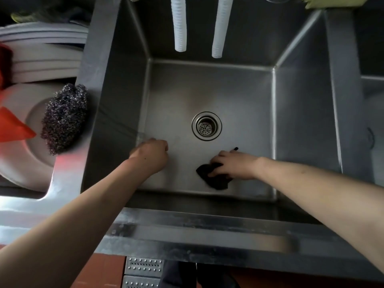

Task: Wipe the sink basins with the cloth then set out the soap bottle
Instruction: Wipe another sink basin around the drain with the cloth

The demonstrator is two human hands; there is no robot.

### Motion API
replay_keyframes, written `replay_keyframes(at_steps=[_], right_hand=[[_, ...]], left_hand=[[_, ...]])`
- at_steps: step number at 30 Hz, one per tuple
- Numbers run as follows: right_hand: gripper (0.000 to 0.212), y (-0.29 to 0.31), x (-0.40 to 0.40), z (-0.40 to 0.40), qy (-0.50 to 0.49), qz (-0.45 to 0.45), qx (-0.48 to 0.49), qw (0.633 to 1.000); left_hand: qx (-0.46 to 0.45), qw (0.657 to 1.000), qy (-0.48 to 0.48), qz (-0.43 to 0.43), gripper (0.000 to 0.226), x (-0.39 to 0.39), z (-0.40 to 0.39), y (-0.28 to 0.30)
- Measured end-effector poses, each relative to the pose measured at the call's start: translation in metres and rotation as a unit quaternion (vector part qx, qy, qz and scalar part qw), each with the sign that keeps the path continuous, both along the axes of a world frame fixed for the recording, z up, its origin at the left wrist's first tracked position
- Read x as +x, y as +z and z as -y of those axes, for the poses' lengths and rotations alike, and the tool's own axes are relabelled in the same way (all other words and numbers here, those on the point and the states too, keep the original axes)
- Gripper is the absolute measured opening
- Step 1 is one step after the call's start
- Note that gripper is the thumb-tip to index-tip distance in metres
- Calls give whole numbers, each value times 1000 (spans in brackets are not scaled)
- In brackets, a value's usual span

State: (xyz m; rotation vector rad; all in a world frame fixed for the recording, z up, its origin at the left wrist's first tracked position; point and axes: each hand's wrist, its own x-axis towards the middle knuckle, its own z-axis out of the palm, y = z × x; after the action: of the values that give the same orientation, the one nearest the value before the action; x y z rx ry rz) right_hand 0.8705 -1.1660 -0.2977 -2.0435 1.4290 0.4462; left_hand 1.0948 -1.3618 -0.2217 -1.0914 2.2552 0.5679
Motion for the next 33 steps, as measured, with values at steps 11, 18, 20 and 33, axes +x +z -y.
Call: replay_keyframes(at_steps=[11, 18, 20, 33], right_hand=[[63, 6, -49, 6, -539, 5, -44, 841], [63, 66, -16, 2, -644, 134, -87, 748], [63, 90, -3, -3, -667, 164, -105, 719], [62, 281, 78, -35, -742, 346, -215, 533]], left_hand=[[14, 999, 11, -29, 34, -12, -12, 12], [23, 993, 82, -80, 40, -21, -29, 57], [32, 988, 104, -113, 37, -20, -35, 72], [58, 938, 105, -325, 28, -25, -96, 210]])
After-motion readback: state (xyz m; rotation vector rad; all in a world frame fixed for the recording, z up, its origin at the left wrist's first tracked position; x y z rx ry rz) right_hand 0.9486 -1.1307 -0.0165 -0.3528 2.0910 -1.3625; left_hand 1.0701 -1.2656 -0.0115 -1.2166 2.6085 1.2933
